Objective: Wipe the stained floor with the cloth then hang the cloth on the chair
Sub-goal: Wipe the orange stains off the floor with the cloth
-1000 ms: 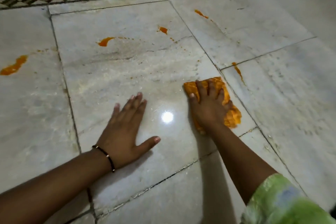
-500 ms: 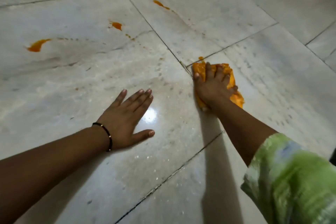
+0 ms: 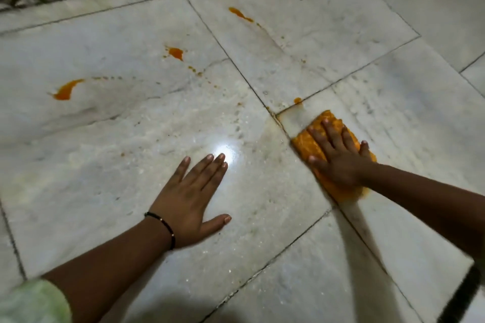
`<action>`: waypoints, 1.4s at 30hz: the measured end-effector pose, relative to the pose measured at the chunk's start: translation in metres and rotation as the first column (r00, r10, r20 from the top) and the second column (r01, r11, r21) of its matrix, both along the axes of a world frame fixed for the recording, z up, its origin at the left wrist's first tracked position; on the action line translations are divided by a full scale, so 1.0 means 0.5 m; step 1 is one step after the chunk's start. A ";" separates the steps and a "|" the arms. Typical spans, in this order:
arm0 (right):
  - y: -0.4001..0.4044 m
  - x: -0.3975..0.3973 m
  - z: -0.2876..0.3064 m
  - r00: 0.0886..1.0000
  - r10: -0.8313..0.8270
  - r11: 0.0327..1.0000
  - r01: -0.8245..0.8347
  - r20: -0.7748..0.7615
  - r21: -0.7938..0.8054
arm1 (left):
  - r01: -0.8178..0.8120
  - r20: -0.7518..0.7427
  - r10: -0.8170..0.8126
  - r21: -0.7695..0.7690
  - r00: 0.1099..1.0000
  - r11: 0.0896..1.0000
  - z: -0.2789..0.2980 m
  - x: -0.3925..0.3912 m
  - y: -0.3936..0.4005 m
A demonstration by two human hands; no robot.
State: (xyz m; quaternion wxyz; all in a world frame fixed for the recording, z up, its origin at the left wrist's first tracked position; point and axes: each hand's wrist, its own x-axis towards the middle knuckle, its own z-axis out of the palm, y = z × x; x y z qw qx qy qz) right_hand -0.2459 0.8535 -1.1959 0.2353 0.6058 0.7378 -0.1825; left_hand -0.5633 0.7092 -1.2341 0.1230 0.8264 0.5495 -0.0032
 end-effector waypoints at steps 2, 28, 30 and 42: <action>0.040 -0.069 -0.005 0.968 -0.222 0.972 0.229 -0.115 0.046 | -0.004 0.023 0.004 -0.008 1.000 1.000 0.001 0.001 0.002; 0.137 -0.155 -0.029 0.961 -0.196 0.943 0.239 -0.194 0.231 | -0.009 0.048 0.012 -0.061 0.999 0.998 0.001 0.000 0.013; 0.116 -0.156 -0.030 0.982 -0.015 0.966 0.063 -0.188 0.249 | -0.005 0.049 0.008 -0.057 0.999 0.998 0.001 -0.001 0.015; 0.204 -0.089 -0.047 0.967 0.092 0.914 0.013 -0.238 0.406 | -0.050 0.049 0.052 -0.042 0.997 0.998 0.008 0.007 0.021</action>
